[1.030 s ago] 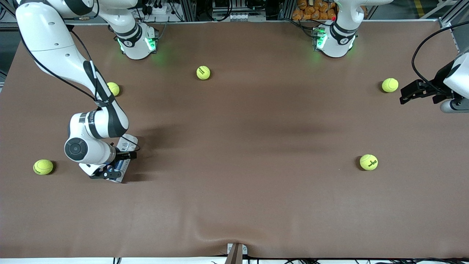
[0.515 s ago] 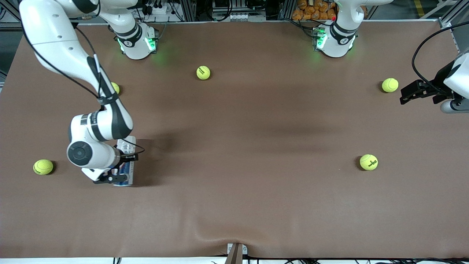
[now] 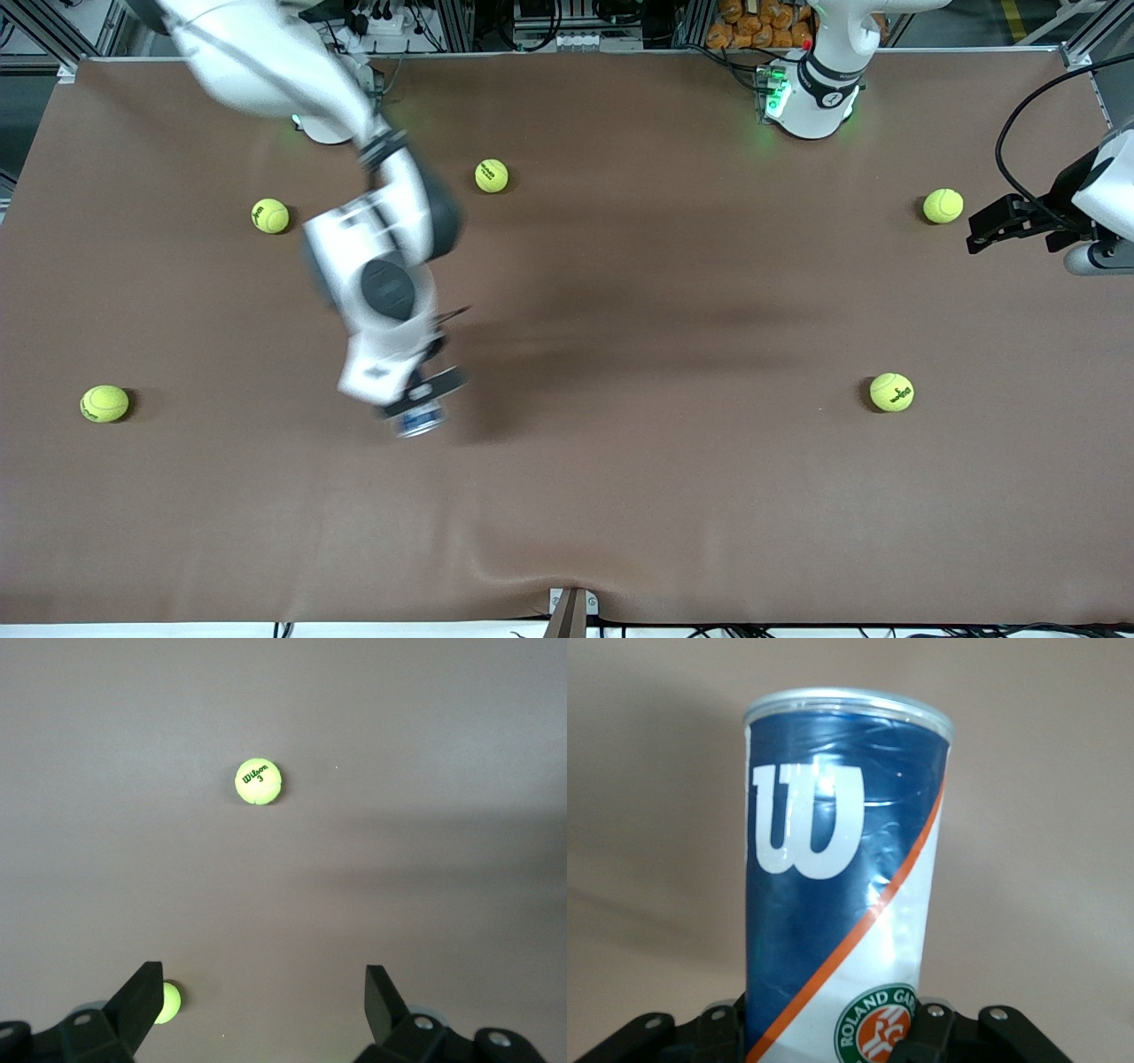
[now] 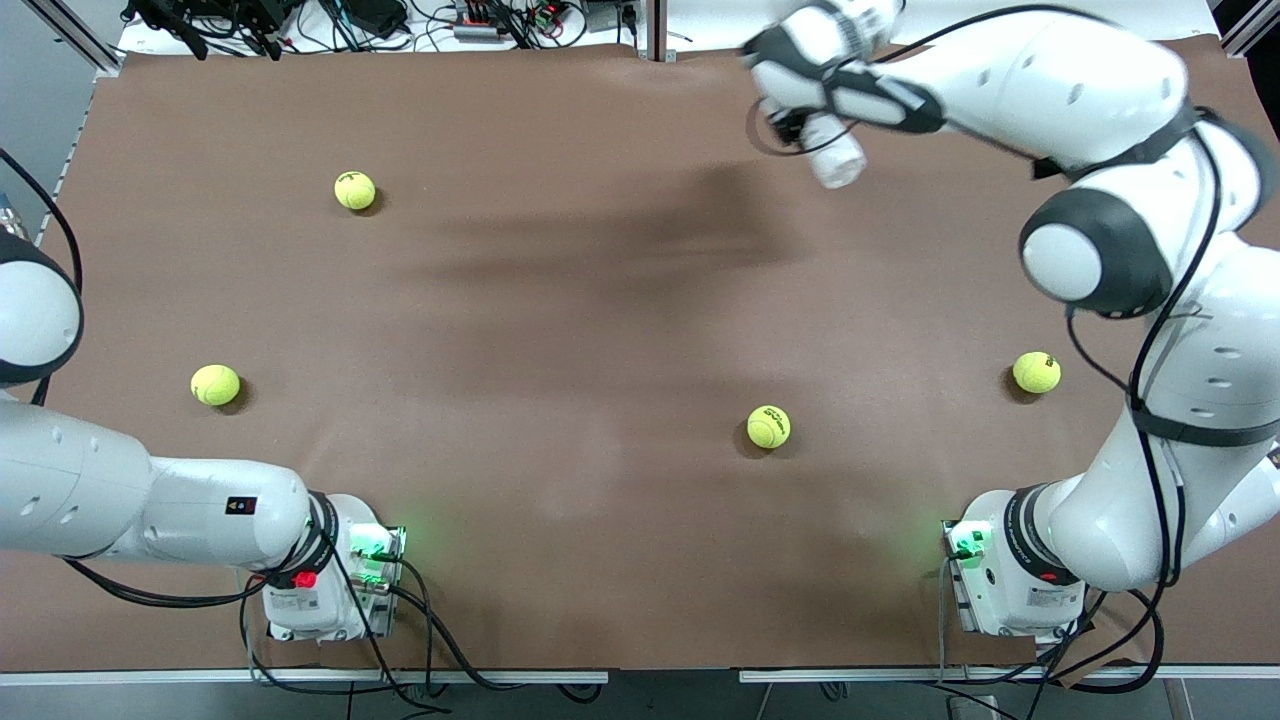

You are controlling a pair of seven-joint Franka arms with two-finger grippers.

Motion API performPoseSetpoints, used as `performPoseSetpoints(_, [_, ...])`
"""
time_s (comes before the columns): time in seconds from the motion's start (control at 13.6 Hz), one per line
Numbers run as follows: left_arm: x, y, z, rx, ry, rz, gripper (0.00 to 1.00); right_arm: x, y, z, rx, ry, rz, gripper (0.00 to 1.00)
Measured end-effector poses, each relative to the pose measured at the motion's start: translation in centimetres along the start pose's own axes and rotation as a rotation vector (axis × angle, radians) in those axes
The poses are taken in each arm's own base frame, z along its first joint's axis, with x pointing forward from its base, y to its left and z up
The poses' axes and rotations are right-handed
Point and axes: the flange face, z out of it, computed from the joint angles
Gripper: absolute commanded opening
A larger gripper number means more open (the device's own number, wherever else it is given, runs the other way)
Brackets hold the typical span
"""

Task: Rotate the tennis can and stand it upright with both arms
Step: 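Lift the can with the right gripper and carry it to mid-table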

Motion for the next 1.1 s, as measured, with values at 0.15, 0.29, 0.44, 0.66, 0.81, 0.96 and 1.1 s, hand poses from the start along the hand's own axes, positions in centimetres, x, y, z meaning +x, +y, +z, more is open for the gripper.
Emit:
performPoseSetpoints(0.15, [0.0, 0.1, 0.0, 0.0, 0.0, 0.001, 1.0, 0.4, -6.5, -1.5, -0.039, 0.063, -0.11, 0.5])
performPoseSetpoints(0.29, [0.0, 0.0, 0.0, 0.0, 0.0, 0.0, 1.0, 0.3, -13.0, -2.0, -0.143, 0.121, -0.259, 0.5])
performPoseSetpoints(0.44, [0.0, -0.1, 0.0, 0.0, 0.0, -0.002, 1.0, 0.1, -19.8, -0.9, -0.209, 0.184, -0.449, 0.5])
performPoseSetpoints(0.66, [0.0, -0.2, 0.0, 0.0, 0.001, -0.003, 1.0, -0.2, -27.0, 2.5, -0.281, 0.251, -0.709, 0.54])
performPoseSetpoints(0.81, [0.1, -0.2, 0.0, 0.0, 0.005, -0.003, 1.0, 0.0, -28.9, 4.6, -0.318, 0.281, -0.809, 0.59])
performPoseSetpoints(0.96, [0.1, -0.1, 0.0, 0.0, 0.006, -0.002, 1.0, 0.2, -30.2, 5.9, -0.334, 0.323, -0.872, 0.71])
performPoseSetpoints(1.1, [0.1, -0.1, 0.0, 0.0, 0.006, -0.002, 1.0, 0.3, -31.2, 7.4, -0.35, 0.36, -0.923, 0.94])
